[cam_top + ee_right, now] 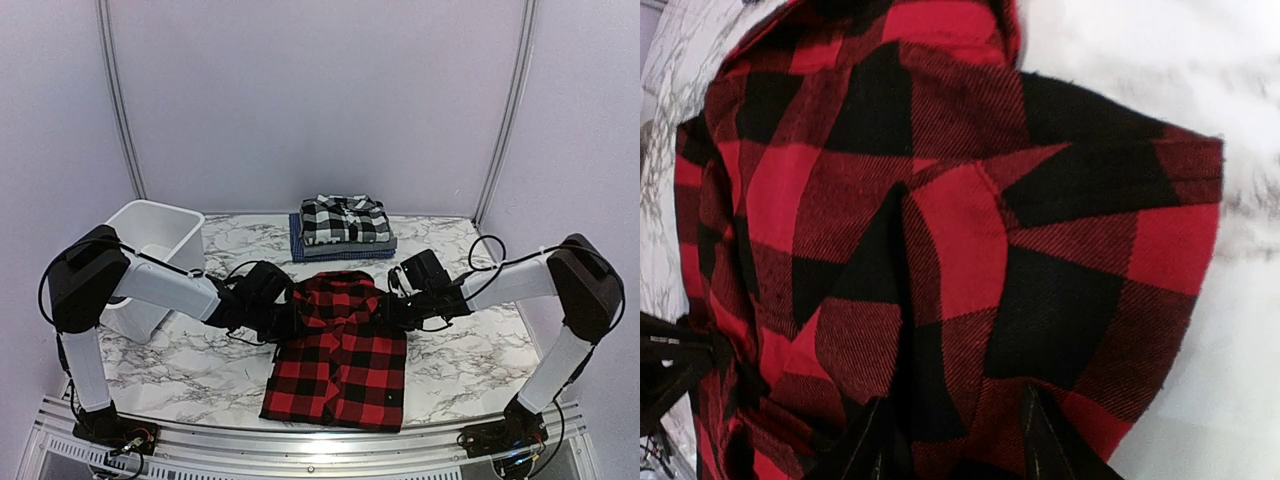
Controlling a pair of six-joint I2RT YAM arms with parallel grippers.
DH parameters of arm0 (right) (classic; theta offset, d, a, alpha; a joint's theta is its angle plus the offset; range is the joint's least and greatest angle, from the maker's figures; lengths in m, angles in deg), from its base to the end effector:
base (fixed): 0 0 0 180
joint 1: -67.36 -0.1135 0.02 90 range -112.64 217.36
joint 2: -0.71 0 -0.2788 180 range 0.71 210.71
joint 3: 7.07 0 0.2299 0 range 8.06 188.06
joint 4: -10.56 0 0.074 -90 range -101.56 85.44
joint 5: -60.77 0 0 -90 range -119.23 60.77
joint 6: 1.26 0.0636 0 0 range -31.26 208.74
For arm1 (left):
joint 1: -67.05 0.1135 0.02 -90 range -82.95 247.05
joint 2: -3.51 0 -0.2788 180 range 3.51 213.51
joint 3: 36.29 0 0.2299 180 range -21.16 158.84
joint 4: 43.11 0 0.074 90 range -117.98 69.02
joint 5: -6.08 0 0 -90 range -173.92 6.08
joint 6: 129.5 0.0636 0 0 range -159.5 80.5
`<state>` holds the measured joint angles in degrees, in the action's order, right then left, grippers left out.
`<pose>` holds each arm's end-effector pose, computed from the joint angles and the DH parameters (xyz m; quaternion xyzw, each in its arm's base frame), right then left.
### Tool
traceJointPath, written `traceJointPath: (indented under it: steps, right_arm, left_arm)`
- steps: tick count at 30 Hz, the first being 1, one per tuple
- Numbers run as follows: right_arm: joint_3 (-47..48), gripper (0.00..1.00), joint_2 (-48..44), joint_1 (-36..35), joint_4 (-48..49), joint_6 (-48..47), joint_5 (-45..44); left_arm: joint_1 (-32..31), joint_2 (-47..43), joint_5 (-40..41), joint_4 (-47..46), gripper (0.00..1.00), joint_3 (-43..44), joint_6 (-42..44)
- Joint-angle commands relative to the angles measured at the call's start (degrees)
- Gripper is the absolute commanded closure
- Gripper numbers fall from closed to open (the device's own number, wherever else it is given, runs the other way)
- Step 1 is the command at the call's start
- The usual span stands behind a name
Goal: Fold and stack the long sleeve shirts
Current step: Move the 2/3-rectangle-folded shirt to the center of the board, then pick up the 2/3-rectangle-folded shirt from the center of the board.
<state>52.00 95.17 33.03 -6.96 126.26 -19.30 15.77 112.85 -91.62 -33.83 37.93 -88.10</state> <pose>0.2511 0.1847 0.1493 -0.0012 0.9449 0.2524 0.2084 0.2425 -0.3161 0.1484 0.0475 0.9189 -0.3358 0.2015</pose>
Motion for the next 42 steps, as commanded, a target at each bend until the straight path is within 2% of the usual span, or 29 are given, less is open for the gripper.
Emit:
traceJointPath:
  steps: [1, 5, 9, 13, 17, 21, 27, 32, 35, 42]
  right_arm:
    - [7.7, 0.56, 7.9, 2.7, -5.3, -7.3, -3.3]
    - [14.3, 0.56, 9.5, 2.9, -10.0, -10.8, -4.0]
    - [16.7, 0.52, 4.7, 2.7, -13.5, -12.1, -5.1]
    - [16.0, 0.46, -2.9, 1.4, -17.6, -12.1, -7.1]
    - [10.0, 0.46, -12.8, -2.7, -19.2, -8.8, -7.9]
    - [-0.2, 0.47, -25.1, -6.7, -19.9, -3.2, -7.2]
    - [-12.5, 0.56, -42.9, -13.0, -20.9, 8.3, -7.4]
    - [-20.8, 0.6, -54.7, -16.3, -15.6, 19.0, -6.0]
    - [-24.3, 0.62, -56.2, -18.9, -10.2, 22.9, -5.8]
    - [-22.7, 0.62, -48.1, -29.3, -15.3, 26.6, -16.0]
  left_arm:
    - [1.7, 2.8, 3.5, -1.5, 0.8, 1.8, -2.5]
    - [2.9, 3.0, 3.7, 0.3, 0.78, 4.9, -1.0]
    - [3.0, 0.2, 2.8, 2.9, 0.71, 7.5, 2.4]
    - [2.3, -5.7, 1.8, 3.9, 0.65, 6.0, 3.0]
    - [-0.2, -12.4, 1.2, 4.2, 0.65, -0.2, 2.2]
    - [-3.8, -18.5, 0.8, 3.5, 0.66, -7.9, 0.1]
    - [-10.9, -24.2, 1.9, 2.9, 0.7, -16.0, -4.3]
    - [-14.0, -27.8, 2.6, -1.0, 0.73, -22.8, -9.0]
    - [-15.0, -28.7, 3.2, -1.7, 0.74, -24.6, -10.3]
    - [-16.6, -31.6, 4.8, -1.8, 0.74, -28.3, -12.2]
